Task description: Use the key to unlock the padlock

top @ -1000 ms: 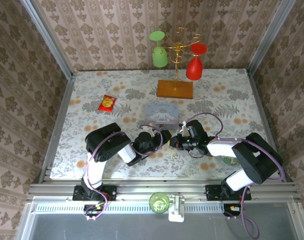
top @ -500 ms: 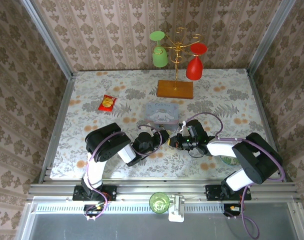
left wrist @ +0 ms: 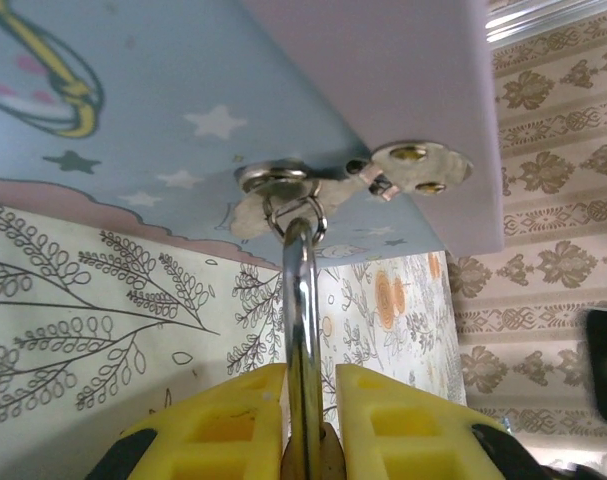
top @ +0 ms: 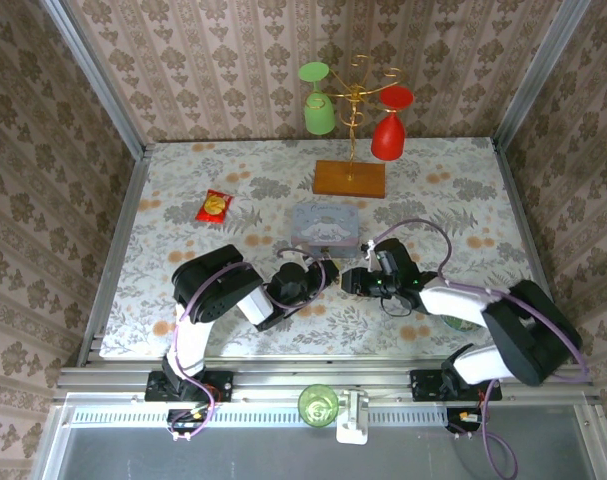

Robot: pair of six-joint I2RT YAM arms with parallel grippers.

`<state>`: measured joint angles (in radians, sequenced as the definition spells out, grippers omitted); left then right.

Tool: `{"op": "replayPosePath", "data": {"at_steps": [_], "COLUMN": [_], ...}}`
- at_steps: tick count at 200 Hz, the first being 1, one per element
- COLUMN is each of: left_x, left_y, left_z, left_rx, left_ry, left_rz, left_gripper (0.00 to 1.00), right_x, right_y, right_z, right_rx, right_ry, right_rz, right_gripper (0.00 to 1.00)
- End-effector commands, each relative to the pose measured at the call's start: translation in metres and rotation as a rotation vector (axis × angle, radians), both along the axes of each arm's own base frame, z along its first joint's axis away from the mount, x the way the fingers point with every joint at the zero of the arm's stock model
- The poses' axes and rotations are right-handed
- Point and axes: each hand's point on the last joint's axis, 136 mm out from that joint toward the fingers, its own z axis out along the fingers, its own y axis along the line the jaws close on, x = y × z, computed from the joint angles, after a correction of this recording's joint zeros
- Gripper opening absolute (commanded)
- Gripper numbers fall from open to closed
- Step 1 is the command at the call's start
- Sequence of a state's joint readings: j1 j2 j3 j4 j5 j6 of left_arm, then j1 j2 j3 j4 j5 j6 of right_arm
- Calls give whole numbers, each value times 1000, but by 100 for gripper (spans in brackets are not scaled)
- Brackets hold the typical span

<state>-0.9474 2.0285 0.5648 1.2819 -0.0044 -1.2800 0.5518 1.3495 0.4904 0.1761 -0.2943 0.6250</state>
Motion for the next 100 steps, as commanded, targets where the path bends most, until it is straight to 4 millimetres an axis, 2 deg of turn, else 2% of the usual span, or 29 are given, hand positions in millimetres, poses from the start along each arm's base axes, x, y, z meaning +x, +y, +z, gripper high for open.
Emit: {"op": "replayPosePath", "data": {"at_steps": [1,21,37,66,67,70,100], "left_x": [5,6,6,5,5,4,5], "left_y": [-8,-8,-8,-9,-9,-9,-9], "left_z": [9,13,14,14,14,14,17], "left_rx": [-54,-62,-69,-80,-80,-81,-89], "left_ry": [13,13,18,34,34,35,36], "left_rz": [10,12,13,8,8,8,8], "left_gripper": [5,1,0,0,0,0,0], "right_x": [2,-1,0,5,4,4,9], "right_y": [-21,-20,-21,-4,-5,-3,7], "right_z": [12,15,9,3,-5,-7,-15], "right_rx": [-244,-416,-532,-595,-610,-621,-675], "right_ry": [-159,-251,-276,-323,-308,-309,-332], "right_rz": [35,100,127,188,198,205,217], "right_gripper": [40,41,41,43,43,43,42]}}
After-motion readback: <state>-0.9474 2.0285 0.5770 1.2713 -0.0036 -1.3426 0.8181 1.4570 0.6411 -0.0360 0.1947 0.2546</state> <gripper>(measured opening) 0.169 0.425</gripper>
